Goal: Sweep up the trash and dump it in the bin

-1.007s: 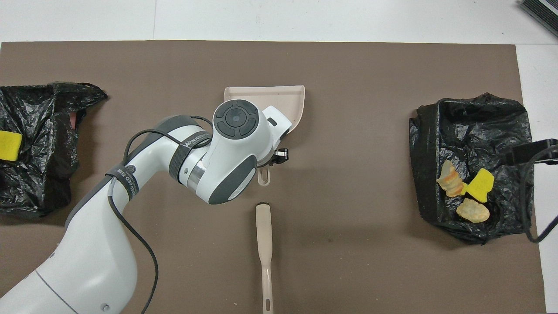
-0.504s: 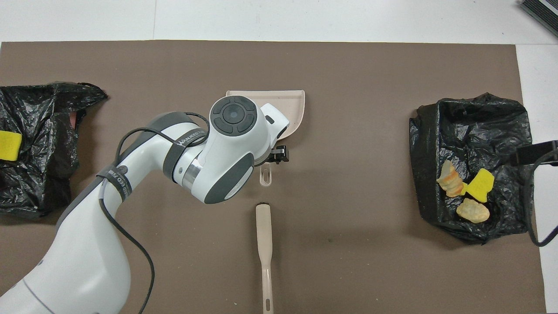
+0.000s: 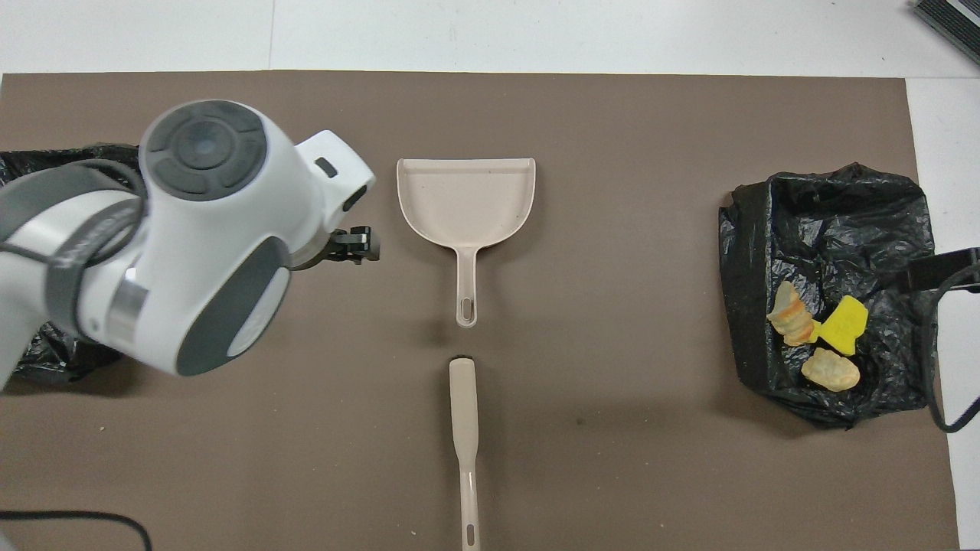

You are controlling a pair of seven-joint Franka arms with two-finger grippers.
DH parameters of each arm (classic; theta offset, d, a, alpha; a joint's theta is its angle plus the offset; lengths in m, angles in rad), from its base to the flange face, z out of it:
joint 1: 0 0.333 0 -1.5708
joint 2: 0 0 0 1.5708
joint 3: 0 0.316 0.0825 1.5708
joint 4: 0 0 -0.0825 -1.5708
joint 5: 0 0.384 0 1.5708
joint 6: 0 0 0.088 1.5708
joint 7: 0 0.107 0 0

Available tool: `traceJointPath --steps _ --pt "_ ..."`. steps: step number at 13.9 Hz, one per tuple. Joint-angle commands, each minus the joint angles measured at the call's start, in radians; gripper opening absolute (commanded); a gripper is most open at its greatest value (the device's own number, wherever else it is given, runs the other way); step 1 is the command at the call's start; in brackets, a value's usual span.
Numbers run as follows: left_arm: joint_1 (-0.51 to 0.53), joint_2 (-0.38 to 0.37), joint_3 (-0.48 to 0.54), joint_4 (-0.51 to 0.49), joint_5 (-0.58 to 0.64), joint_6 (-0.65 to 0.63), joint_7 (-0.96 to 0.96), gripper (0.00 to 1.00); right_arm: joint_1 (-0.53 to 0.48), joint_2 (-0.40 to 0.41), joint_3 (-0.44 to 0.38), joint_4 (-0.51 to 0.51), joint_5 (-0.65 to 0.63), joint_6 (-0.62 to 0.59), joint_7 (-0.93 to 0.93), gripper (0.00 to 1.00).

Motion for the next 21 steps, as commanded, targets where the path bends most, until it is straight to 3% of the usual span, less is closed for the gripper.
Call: traceJointPath --steps 1,6,9,12,21 --pt "0.004 -0.137 0.114 -0.063 -0.11 -0.056 0.154 1.0 0.007 -0.028 -0.005 -0.026 -0.016 -0.01 -0.028 1.0" --pt "0.015 -0.248 0.266 -0.014 -0.139 -0.223 0.42 1.0 0.028 -0.031 -0.033 -0.032 -0.016 -0.01 -0.028 1.0" --pt "0.111 -0.225 0.271 0.095 -0.192 -0.341 0.518 1.0 0.027 -0.031 -0.033 -0.032 -0.016 -0.01 -0.028 1.0" --pt "0.122 -0.163 0.275 0.21 -0.186 -0.426 0.52 1.0 0.027 -0.031 -0.033 -0.032 -0.016 -0.01 -0.03 1.0" --pt "0.124 -0.2 0.263 0.169 -0.147 -0.381 0.509 1.0 0.027 -0.037 -0.034 -0.04 -0.016 -0.01 -0.03 1.0"
